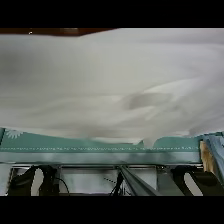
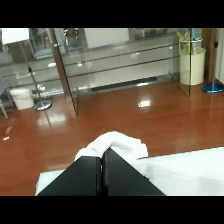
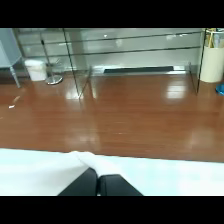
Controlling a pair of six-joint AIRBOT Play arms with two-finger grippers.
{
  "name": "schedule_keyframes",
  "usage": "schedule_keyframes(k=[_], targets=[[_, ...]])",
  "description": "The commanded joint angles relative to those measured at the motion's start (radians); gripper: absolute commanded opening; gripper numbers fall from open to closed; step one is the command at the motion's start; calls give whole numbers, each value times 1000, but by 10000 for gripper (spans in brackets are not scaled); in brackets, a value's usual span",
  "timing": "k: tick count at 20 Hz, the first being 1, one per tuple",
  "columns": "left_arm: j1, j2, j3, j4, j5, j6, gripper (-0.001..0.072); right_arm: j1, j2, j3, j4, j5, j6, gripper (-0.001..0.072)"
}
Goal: Fold the shirts.
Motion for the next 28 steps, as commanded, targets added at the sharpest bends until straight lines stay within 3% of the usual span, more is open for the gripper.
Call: schedule_keyframes(k=[1, 5, 12, 17, 21, 24, 28], targets=[[3, 13, 2, 23, -29, -43, 22, 1, 0, 2, 85, -64, -30, 13], [9, 46, 2, 38, 1, -44, 22, 1, 0, 2, 31, -81, 27, 13], [26, 61, 1, 38, -126, -44, 22, 1, 4, 3, -21, 210, 35, 12], [61, 60, 9, -22, -259, -70, 22, 1, 27, 31, -30, 156, 55, 12], [122, 48, 18, -93, -278, -92, 21, 1, 26, 105, -164, 171, 54, 11], [149, -13, -10, -153, -354, -99, 22, 1, -52, 105, -246, 437, -21, 11], [151, -60, -274, -170, -386, -98, 22, 1, -224, 51, -283, 448, -89, 11]])
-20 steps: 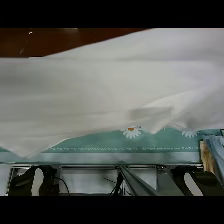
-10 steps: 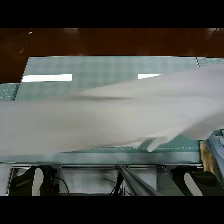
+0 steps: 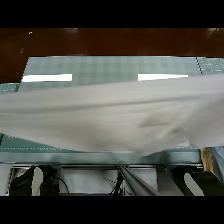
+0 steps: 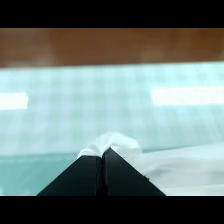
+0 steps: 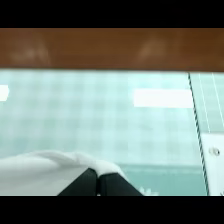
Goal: Fold the shirts.
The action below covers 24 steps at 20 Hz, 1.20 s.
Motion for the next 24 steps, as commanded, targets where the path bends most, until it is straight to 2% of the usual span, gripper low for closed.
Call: schedule_keyframes(k=[1, 6, 9, 12, 17, 19, 21, 24], targets=[[9, -38, -231, -27, -23, -3, 22, 1, -168, -37, -47, 70, -58, 11], [2, -134, -552, -29, 107, -1, 22, 1, -525, -44, 31, -10, -109, 11], [-52, -265, -600, -34, 196, 0, 22, 1, -705, -44, 49, -84, -120, 12], [-135, -384, -600, -92, 397, 22, 23, 1, -809, -44, 63, -208, -132, 12], [-308, -540, -600, -132, 805, 130, 23, 1, -858, -44, 61, -552, -103, 12], [-366, -613, -600, -132, 949, 176, 23, 0, -886, -44, 59, -629, -73, 12], [-414, -697, -600, -132, 1036, 185, 23, 1, -938, -44, 60, -629, -69, 12], [-472, -832, -600, -132, 1036, 185, 24, 1, -1040, -44, 60, -563, -70, 13]])
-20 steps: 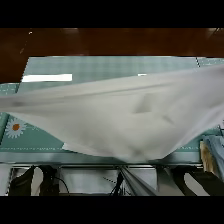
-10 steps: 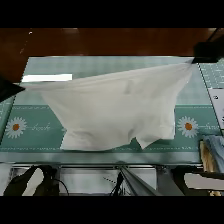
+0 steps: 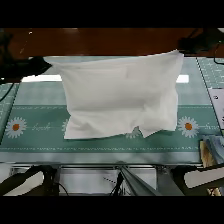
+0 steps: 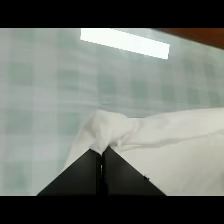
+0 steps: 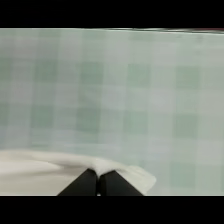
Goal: Fold the shirts.
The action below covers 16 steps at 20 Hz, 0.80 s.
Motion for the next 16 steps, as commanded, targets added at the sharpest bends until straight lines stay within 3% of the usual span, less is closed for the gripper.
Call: schedule_keyframes(k=[1, 8, 9, 10, 11, 12, 13, 14, 16], targets=[[-77, -159, 0, -5, 76, 20, 23, 1, -111, 0, 5, 31, 9, 13], [-106, -318, 1, -5, -68, -3, 24, 1, -235, 1, 2, 224, -21, 16], [-98, -314, 10, -5, -91, -3, 27, 0, -221, 1, 1, 236, -45, 88], [-87, -312, 30, -5, -129, -2, 69, -2, -200, 1, 1, 251, -79, 258], [-68, -311, 63, -4, -183, -2, 217, -13, -170, 1, 14, 263, -88, 398], [-45, -311, 99, -4, -248, -3, 386, -21, -138, 1, 17, 280, -88, 449], [-14, -311, 143, -4, -336, -3, 474, -34, -100, 1, 15, 299, -88, 455], [19, -310, 185, 5, -429, -3, 459, -53, -55, 1, 8, 322, -88, 455], [92, -298, 247, 66, -629, -33, 309, -105, 39, 0, -48, 362, -86, 455]])
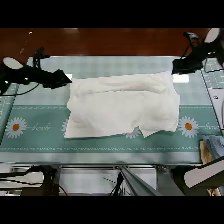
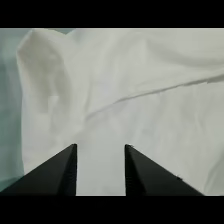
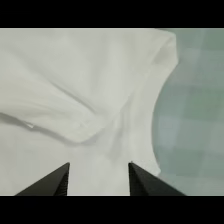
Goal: Fold the shirts.
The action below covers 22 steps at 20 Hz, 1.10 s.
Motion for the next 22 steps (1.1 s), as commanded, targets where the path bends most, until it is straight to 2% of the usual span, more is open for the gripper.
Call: schedule_keyframes(k=[1, 3, 6, 8, 10, 13, 16, 19, 22], targets=[[115, 26, 85, 98, -360, -37, 306, -86, 146, 0, -79, 87, -10, 455], [177, 90, 43, 159, -442, -39, 306, -192, 229, -9, -87, 129, 2, 457], [221, 222, -153, 160, -446, -41, 335, -370, 354, -161, 64, 109, -12, 494], [229, 292, -338, 160, -437, -41, 563, -468, 428, -333, 185, 80, -27, 494], [230, 308, -491, 160, -415, -17, 575, -522, 481, -494, 275, 41, -56, 494], [229, 303, -642, 160, -335, 1, 575, -527, 527, -636, 297, -2, -86, 494], [228, 300, -714, 142, -235, 8, 575, -527, 529, -667, 297, -14, -102, 493], [215, 282, -751, 50, -119, 12, 575, -527, 529, -667, 296, -41, -111, 492], [146, 227, -755, 6, -36, 11, 575, -527, 529, -667, 296, -50, -116, 492]])
